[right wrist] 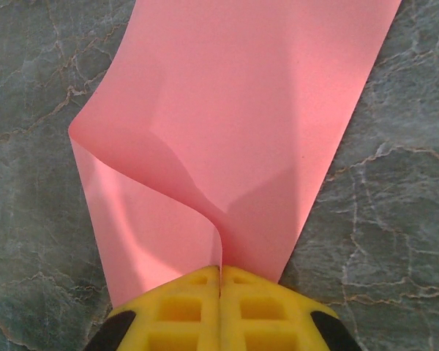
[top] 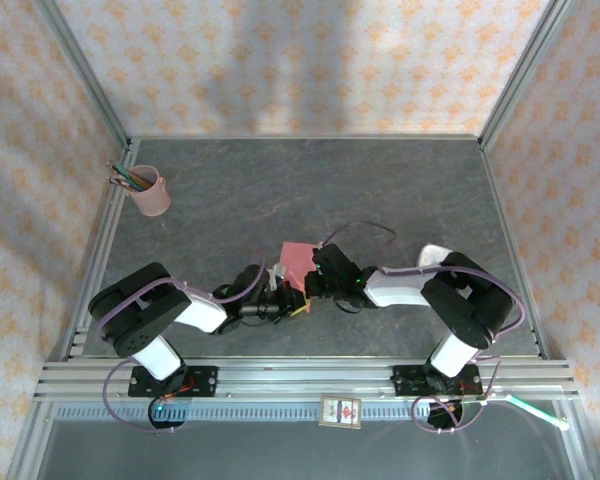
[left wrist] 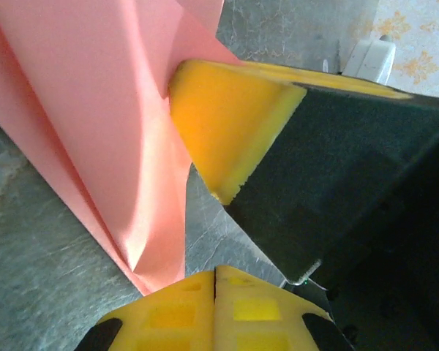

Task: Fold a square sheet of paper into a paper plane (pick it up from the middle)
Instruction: Third fold the triangle at the center of the table.

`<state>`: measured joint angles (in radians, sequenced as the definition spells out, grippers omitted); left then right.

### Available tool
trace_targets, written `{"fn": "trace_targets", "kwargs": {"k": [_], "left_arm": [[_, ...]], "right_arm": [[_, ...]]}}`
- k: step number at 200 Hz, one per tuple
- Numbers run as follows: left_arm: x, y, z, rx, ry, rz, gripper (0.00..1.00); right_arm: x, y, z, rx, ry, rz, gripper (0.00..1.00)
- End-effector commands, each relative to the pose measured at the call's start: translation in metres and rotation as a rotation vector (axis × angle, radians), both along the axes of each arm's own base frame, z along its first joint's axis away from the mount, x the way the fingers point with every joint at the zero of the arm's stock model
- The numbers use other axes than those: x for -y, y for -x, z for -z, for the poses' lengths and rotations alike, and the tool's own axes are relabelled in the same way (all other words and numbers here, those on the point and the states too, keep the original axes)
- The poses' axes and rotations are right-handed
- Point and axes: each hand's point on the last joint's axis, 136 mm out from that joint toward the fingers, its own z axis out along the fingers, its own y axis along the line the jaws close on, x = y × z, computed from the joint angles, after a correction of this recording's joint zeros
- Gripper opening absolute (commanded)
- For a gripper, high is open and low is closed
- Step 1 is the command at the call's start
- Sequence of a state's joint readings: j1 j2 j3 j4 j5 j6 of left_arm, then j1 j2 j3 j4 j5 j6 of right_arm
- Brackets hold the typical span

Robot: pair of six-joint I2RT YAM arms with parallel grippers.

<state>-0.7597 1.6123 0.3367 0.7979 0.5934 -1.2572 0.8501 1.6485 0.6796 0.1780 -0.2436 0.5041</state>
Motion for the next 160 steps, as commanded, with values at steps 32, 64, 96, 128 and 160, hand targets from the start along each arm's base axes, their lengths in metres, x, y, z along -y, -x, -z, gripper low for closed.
{"fn": "trace_targets", "kwargs": {"k": [32, 64, 96, 128, 160], "left_arm": [[0.01, 0.006, 0.009, -0.017, -0.01, 0.048, 0.0], [0.004, 0.012, 0.027, -0.041, -0.077, 0.061, 0.0], [0.002, 0.007, 0.016, -0.002, -0.094, 0.052, 0.0], [-0.002, -0.005, -0.005, 0.055, -0.078, 0.027, 0.01], [-0.009, -0.019, 0.001, 0.061, -0.111, 0.015, 0.01]], "right_arm": [[0.029, 0.009, 0.031, -0.051, 0.15, 0.027, 0.03], [0.03, 0.009, 0.031, -0.048, 0.157, 0.026, 0.03], [0.031, 0.009, 0.034, -0.052, 0.16, 0.028, 0.03], [0.031, 0.01, 0.034, -0.053, 0.16, 0.027, 0.03], [0.031, 0.009, 0.034, -0.049, 0.16, 0.024, 0.02]]}}
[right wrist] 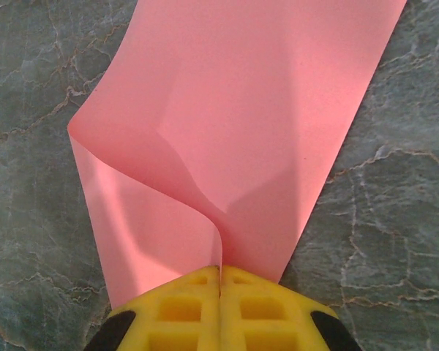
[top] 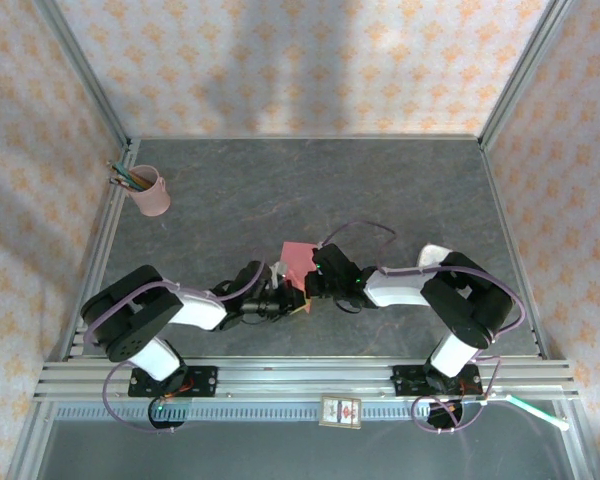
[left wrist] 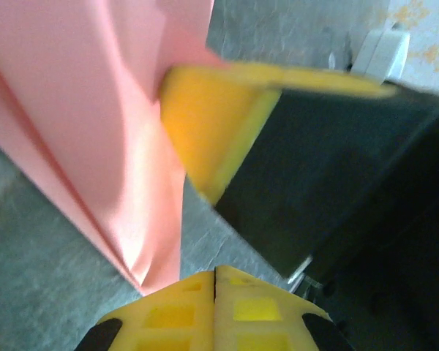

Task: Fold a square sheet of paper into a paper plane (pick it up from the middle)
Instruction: Third fold the triangle at the center of the table.

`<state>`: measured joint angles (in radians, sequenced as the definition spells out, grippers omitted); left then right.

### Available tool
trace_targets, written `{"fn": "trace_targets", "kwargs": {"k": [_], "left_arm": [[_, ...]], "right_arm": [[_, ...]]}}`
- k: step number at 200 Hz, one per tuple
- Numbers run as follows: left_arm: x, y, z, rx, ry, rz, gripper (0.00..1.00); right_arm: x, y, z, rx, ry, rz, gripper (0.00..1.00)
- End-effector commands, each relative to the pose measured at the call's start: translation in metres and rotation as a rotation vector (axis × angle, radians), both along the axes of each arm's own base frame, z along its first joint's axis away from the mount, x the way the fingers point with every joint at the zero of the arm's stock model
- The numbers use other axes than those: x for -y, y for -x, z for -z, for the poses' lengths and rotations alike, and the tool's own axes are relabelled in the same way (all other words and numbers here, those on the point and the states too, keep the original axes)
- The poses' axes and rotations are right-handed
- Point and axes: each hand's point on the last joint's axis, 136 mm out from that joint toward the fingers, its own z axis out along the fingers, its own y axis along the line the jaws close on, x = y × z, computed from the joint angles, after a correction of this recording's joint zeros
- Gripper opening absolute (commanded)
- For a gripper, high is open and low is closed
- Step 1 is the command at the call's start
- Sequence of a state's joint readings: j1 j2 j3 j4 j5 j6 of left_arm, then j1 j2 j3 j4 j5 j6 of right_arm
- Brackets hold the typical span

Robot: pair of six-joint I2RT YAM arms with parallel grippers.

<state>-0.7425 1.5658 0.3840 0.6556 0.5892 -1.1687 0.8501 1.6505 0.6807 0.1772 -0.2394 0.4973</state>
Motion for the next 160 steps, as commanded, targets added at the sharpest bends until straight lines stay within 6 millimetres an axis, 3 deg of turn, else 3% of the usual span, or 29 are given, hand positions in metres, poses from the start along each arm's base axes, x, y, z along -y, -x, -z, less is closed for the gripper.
{"fn": "trace_targets", "kwargs": {"k": [1, 65, 120, 160], "left_arm": [[-0.006, -0.012, 0.005, 0.025, -0.051, -0.01, 0.01], [-0.006, -0.018, 0.022, 0.009, -0.067, -0.009, 0.01], [-0.01, -0.026, 0.002, 0.051, -0.057, -0.024, 0.02], [-0.016, -0.028, 0.02, 0.033, -0.108, -0.026, 0.02]], "right_arm": [[0.03, 0.01, 0.033, -0.054, 0.154, 0.027, 0.02], [0.032, 0.01, 0.032, -0.051, 0.155, 0.033, 0.02], [0.032, 0.01, 0.033, -0.052, 0.159, 0.03, 0.03], [0.031, 0.009, 0.033, -0.05, 0.157, 0.028, 0.03]]}}
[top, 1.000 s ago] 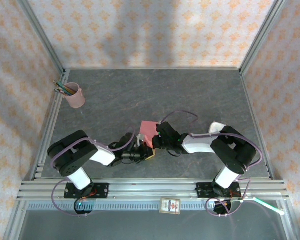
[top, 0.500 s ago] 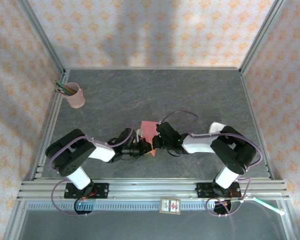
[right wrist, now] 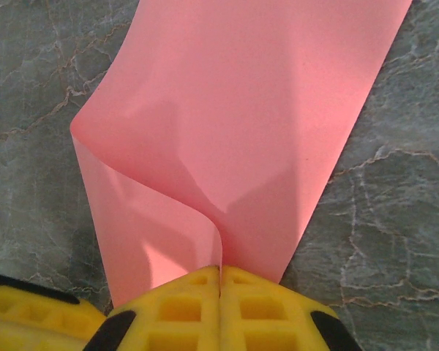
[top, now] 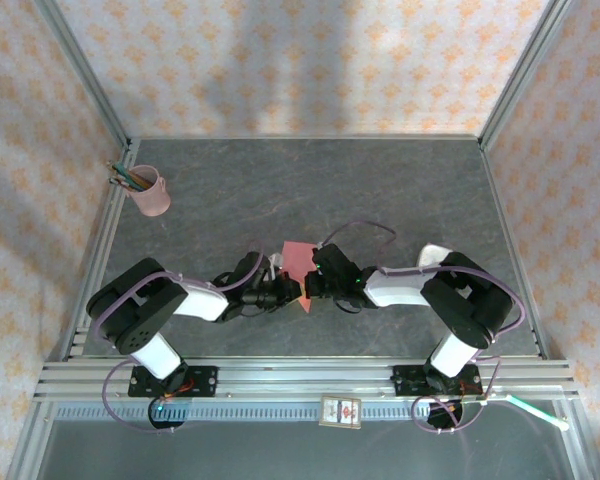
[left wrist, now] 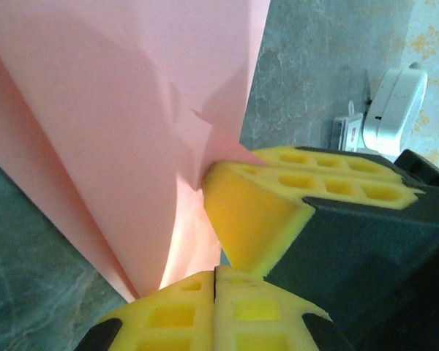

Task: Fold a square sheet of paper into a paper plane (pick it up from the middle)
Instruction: Third fold the triangle at the center of the table.

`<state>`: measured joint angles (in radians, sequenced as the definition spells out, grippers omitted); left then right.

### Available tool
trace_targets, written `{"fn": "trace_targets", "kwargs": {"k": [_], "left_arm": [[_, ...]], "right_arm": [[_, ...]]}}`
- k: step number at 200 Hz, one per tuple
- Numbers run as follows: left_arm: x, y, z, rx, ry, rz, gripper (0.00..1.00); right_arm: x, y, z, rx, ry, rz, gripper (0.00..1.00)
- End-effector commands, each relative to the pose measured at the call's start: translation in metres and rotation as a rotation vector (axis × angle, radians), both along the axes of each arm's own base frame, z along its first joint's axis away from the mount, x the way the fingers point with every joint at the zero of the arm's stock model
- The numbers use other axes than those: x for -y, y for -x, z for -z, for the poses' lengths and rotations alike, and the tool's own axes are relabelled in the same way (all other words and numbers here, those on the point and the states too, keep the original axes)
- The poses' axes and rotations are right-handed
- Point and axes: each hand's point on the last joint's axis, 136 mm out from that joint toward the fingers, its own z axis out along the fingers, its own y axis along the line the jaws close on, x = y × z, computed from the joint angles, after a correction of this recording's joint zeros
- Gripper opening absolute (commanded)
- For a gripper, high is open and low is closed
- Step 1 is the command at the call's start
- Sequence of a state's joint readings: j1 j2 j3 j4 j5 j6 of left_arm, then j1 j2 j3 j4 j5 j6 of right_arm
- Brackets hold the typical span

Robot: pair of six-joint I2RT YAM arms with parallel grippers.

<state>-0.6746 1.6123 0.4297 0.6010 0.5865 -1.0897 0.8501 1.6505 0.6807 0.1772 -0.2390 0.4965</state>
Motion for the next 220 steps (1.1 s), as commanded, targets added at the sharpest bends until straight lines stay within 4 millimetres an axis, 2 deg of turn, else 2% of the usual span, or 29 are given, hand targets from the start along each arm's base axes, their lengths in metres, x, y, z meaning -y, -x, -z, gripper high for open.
{"fn": "trace_targets", "kwargs": {"k": [1, 44, 77, 96, 139, 220], "left_arm": [[-0.003, -0.005, 0.009, 0.011, -0.047, 0.001, 0.02], [-0.008, -0.001, 0.023, -0.008, -0.096, 0.011, 0.02], [-0.003, -0.007, 0.003, 0.032, -0.069, 0.011, 0.02], [-0.003, -0.01, -0.002, 0.042, -0.072, 0.011, 0.03], [-0.002, -0.011, 0.012, 0.021, -0.098, 0.022, 0.02], [-0.02, 0.004, 0.04, -0.025, -0.193, 0.022, 0.01]], "right_arm": [[0.031, 0.009, 0.032, -0.05, 0.157, 0.029, 0.03], [0.033, 0.011, 0.035, -0.056, 0.163, 0.029, 0.03], [0.034, 0.01, 0.033, -0.05, 0.165, 0.031, 0.02], [0.033, 0.01, 0.033, -0.05, 0.163, 0.03, 0.03], [0.033, 0.01, 0.031, -0.049, 0.162, 0.029, 0.03], [0.027, 0.003, 0.023, -0.024, 0.151, 0.019, 0.07]]}}
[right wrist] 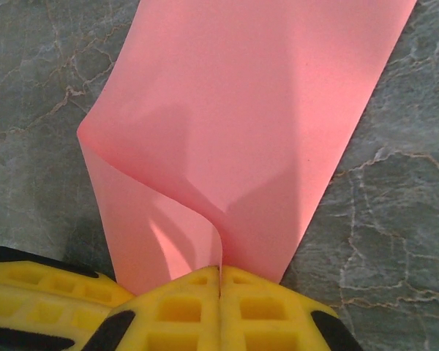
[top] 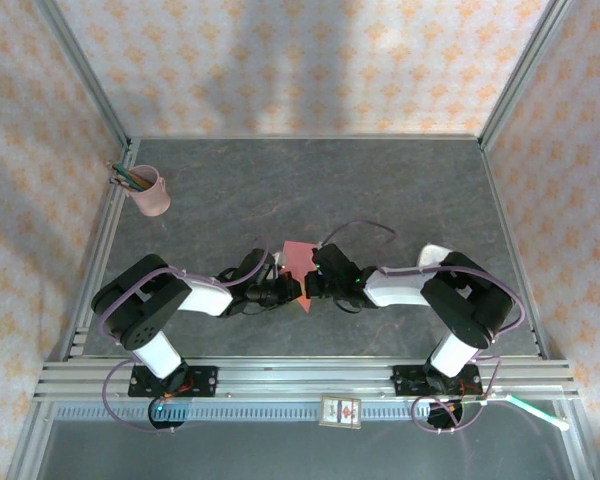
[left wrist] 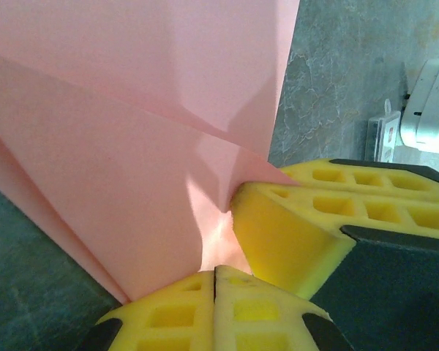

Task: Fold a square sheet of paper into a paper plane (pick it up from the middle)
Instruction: Third fold the triangle at the center of the table.

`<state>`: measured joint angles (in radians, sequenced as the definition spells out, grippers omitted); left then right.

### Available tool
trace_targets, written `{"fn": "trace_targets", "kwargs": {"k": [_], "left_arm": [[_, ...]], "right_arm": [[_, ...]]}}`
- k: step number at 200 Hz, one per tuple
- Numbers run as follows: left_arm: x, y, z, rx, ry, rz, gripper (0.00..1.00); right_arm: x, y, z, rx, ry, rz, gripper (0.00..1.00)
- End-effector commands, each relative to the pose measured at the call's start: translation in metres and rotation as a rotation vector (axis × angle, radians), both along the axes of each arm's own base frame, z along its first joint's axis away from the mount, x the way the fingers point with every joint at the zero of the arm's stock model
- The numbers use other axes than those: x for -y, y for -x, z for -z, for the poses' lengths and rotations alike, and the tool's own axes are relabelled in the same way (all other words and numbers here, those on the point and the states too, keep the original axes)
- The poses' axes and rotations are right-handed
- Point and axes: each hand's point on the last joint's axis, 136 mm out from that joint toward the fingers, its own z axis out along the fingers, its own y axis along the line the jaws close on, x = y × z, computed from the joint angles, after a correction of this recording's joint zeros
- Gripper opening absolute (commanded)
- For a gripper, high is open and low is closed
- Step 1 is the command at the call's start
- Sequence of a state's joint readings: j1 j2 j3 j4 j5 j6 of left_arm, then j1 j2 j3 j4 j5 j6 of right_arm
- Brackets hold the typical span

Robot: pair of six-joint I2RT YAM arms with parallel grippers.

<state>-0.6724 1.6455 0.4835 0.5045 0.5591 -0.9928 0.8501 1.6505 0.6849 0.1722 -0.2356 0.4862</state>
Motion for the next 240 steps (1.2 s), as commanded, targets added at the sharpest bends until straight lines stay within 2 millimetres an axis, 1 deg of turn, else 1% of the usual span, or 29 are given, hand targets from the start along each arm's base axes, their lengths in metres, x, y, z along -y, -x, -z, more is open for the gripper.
{"fn": "trace_targets", "kwargs": {"k": [1, 20, 43, 78, 95, 114, 126, 157, 175, 192, 204, 222, 240], "left_arm": [[-0.018, 0.01, 0.028, -0.048, -0.104, -0.017, 0.01], [-0.023, 0.015, 0.032, -0.056, -0.117, -0.029, 0.0], [-0.03, 0.02, 0.038, -0.067, -0.138, -0.038, 0.0], [-0.032, 0.023, 0.044, -0.072, -0.151, -0.038, 0.0], [-0.03, 0.022, 0.043, -0.067, -0.147, -0.041, 0.0], [-0.028, 0.019, 0.04, -0.061, -0.147, -0.04, 0.0], [-0.028, 0.018, 0.04, -0.059, -0.148, -0.04, 0.0], [-0.027, 0.016, 0.039, -0.057, -0.156, -0.043, 0.0], [-0.028, 0.016, 0.041, -0.059, -0.162, -0.042, 0.0], [-0.027, 0.016, 0.041, -0.059, -0.161, -0.043, 0.0], [-0.027, 0.015, 0.041, -0.058, -0.162, -0.045, 0.0], [-0.028, 0.016, 0.042, -0.061, -0.163, -0.048, 0.0], [-0.027, 0.017, 0.043, -0.065, -0.162, -0.045, 0.0]], "right_arm": [[0.026, 0.005, 0.023, -0.031, 0.145, 0.025, 0.07], [0.022, 0.001, 0.018, -0.02, 0.137, 0.02, 0.12], [0.016, -0.005, 0.005, 0.007, 0.118, 0.013, 0.17], [0.007, -0.015, -0.015, 0.051, 0.109, -0.004, 0.19], [0.005, -0.017, -0.019, 0.06, 0.104, -0.008, 0.2], [0.006, -0.017, -0.019, 0.058, 0.108, -0.008, 0.22], [0.006, -0.018, -0.023, 0.07, 0.11, -0.006, 0.22], [0.012, -0.026, -0.044, 0.124, 0.128, 0.012, 0.23], [0.019, -0.027, -0.056, 0.144, 0.128, 0.025, 0.23], [0.023, -0.02, -0.061, 0.14, 0.108, 0.028, 0.24], [0.02, -0.009, -0.061, 0.106, 0.064, 0.002, 0.23], [0.009, 0.014, -0.059, 0.029, -0.038, -0.065, 0.15], [0.0, 0.03, -0.055, -0.032, -0.113, -0.106, 0.08]]}}
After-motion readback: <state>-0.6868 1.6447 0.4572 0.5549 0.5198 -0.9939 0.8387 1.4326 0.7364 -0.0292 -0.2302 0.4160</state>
